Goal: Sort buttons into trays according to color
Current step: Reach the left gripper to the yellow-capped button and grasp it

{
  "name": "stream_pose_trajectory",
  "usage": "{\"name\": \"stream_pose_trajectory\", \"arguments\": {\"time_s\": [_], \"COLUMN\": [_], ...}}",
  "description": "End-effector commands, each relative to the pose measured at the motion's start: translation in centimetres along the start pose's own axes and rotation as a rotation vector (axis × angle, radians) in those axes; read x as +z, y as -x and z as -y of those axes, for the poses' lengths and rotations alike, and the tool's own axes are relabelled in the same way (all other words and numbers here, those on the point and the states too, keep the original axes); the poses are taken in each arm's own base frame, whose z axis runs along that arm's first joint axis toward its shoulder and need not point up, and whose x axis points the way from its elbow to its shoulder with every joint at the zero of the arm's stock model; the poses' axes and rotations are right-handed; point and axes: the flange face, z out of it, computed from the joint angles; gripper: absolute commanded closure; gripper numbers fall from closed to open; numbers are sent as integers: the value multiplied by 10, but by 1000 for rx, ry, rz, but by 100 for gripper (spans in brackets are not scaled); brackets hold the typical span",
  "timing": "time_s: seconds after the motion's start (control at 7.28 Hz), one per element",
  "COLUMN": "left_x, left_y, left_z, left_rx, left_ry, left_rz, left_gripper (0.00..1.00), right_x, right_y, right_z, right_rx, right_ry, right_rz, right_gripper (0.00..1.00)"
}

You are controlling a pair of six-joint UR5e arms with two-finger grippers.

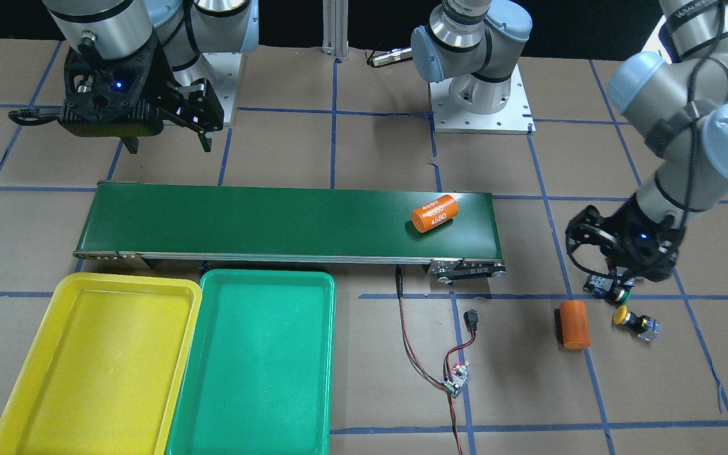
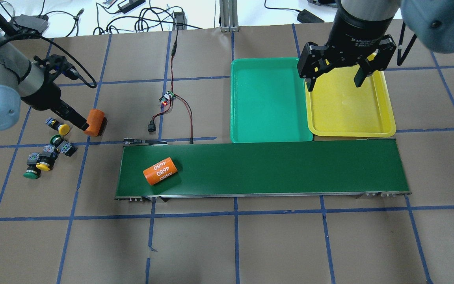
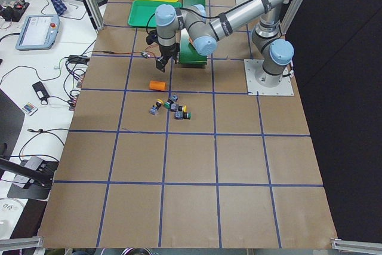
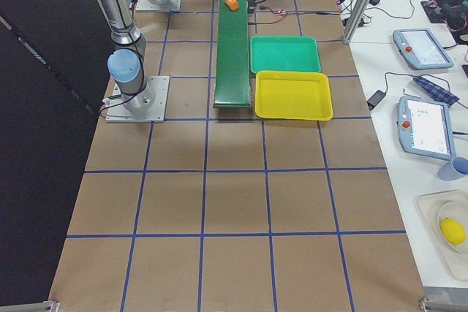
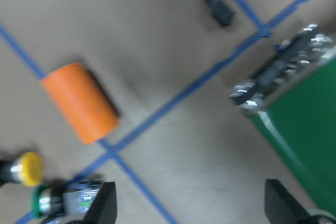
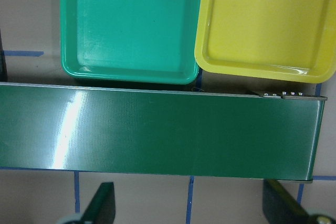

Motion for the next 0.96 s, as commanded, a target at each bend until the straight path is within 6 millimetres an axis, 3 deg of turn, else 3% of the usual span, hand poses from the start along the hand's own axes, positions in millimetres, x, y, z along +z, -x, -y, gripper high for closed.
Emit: {"name": "stream_pose_trajectory", "arguments": {"time_s": [0.0,0.14,0.82], "left_x": [18,41,115], "left_y": [102,131,136], "left_z": [21,14,6], "left_rx": [-102,-132,-147], "left_ry": [-6,24,107], "left_rz": [32,27,-56], "left_gripper": [0,0,0], "right_x": [0,0,1], "right_y": [0,0,0], "right_z": [0,0,0], "right_rx": [0,0,0], "right_ry": [-2,-2,1], "right_rz": [0,0,0], "right_gripper": [0,0,0]}}
